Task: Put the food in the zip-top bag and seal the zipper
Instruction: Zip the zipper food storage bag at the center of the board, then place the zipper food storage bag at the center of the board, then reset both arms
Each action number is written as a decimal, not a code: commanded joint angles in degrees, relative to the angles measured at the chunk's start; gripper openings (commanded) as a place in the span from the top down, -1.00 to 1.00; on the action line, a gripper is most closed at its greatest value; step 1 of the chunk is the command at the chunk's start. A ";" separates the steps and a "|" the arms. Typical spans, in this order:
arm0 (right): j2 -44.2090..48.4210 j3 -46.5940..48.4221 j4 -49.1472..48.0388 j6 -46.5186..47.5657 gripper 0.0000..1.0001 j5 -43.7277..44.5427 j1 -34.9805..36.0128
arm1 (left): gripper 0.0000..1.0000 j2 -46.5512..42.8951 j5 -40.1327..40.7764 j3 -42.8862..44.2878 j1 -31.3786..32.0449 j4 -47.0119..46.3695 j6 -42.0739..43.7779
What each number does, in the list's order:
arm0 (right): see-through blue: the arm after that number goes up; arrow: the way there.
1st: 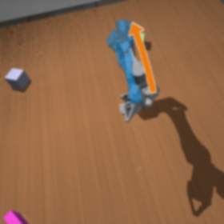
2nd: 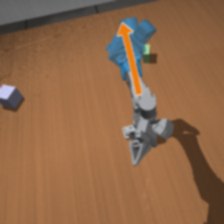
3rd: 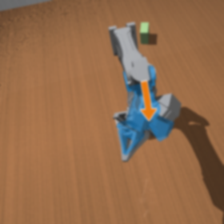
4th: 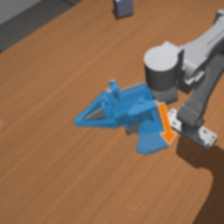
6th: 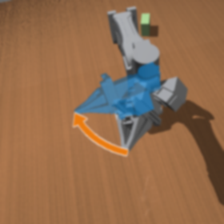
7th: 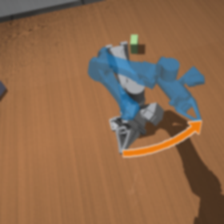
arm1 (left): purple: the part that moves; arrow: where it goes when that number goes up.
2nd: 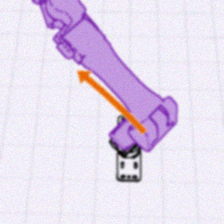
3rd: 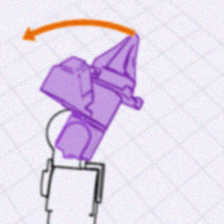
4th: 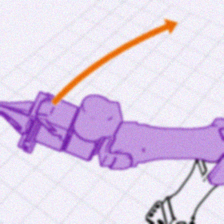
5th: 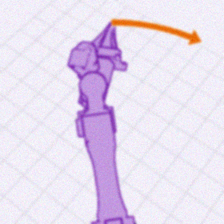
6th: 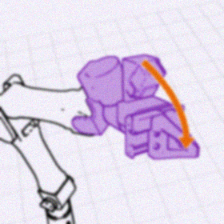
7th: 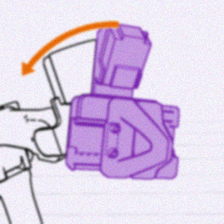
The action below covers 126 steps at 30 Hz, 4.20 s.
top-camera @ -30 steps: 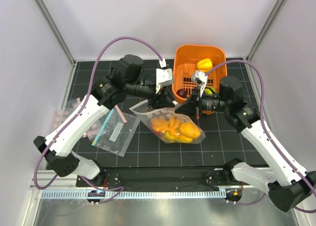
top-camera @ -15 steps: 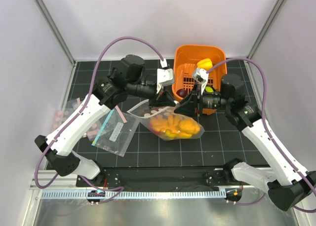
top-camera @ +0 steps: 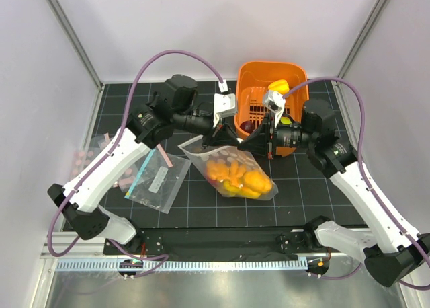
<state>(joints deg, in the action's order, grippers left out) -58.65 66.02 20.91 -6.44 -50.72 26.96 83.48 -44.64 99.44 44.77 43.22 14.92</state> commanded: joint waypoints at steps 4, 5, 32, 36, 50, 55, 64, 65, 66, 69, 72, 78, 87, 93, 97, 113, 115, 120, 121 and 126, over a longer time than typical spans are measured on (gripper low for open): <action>1.35 3.67 -3.24 0.02 0.98 0.70 0.46 | 0.99 -2.18 -0.19 -2.23 0.31 -2.00 -0.50; 1.61 3.94 -3.07 0.28 0.98 0.97 0.46 | 1.00 -2.62 0.08 -2.75 0.31 -2.00 -0.33; 2.67 4.47 1.76 -4.02 0.98 63.17 0.29 | 1.00 -16.77 19.41 -24.46 0.05 -1.91 -7.62; 3.72 2.37 0.02 -6.13 0.98 71.27 0.29 | 1.00 -18.26 21.44 -25.87 0.05 -1.13 -9.29; 7.59 -2.03 1.95 -10.79 0.98 89.82 0.20 | 1.00 -18.18 26.36 -27.72 0.05 0.90 -11.23; 7.24 -3.09 3.52 -11.58 0.99 94.03 0.28 | 0.99 -17.48 28.72 -27.63 0.05 1.07 -11.31; 7.32 -5.90 5.54 -15.00 0.98 96.95 -1.38 | 0.99 -17.04 30.84 -27.63 -0.48 1.51 -11.40; 7.24 -5.99 5.90 -15.97 0.99 96.60 -2.60 | 1.00 -17.12 31.45 -27.81 -0.48 1.69 -11.49; 7.24 -6.16 6.25 -16.32 0.99 96.34 -3.22 | 1.00 -17.21 31.81 -28.07 -0.65 1.78 -11.84; 7.76 -6.78 7.13 -16.68 0.99 95.63 -4.55 | 0.99 -17.21 32.51 -28.77 -0.74 1.43 -12.28; 8.73 -8.18 7.22 -16.33 0.98 95.72 -4.64 | 1.00 -16.69 33.04 -28.16 -0.74 1.34 -12.37; 10.58 -11.26 6.95 -16.15 0.99 87.76 -4.64 | 1.00 -13.26 33.57 -23.16 -0.83 1.95 -11.67; 12.69 -13.28 5.46 -15.19 -0.74 87.37 -4.64 | 0.54 -4.04 39.01 -15.51 -1.36 -1.56 -13.24; 11.99 -11.27 5.81 -15.45 -0.99 91.49 -4.55 | -0.66 -5.07 44.11 -12.95 -1.71 -7.09 -18.77; 7.60 -3.21 10.55 -20.01 -0.99 93.78 -4.64 | -0.99 -10.35 54.55 -14.97 -1.80 -13.06 -24.04; 6.44 5.44 19.09 -24.42 -0.99 96.51 -4.64 | -0.99 -29.77 76.90 -32.28 -2.06 -17.47 -53.31; 7.32 4.21 19.08 -23.63 -0.99 97.38 -4.64 | -0.99 -31.18 77.25 -34.12 -2.06 -17.12 -54.29; 9.61 2.54 18.65 -21.78 -0.99 98.00 -4.64 | -0.99 -33.38 76.46 -36.86 -2.06 -16.50 -56.49; 9.78 2.10 18.64 -21.60 -0.99 98.09 -4.55 | -0.99 -33.47 76.29 -37.21 -2.06 -16.50 -56.58; 10.05 1.57 18.91 -21.16 -0.99 97.83 -4.64 | -1.00 -32.33 74.88 -37.04 -2.06 -16.68 -55.61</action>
<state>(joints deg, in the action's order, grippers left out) -49.21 67.88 41.19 -28.38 45.34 22.37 50.78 30.06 62.22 42.76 28.12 -40.05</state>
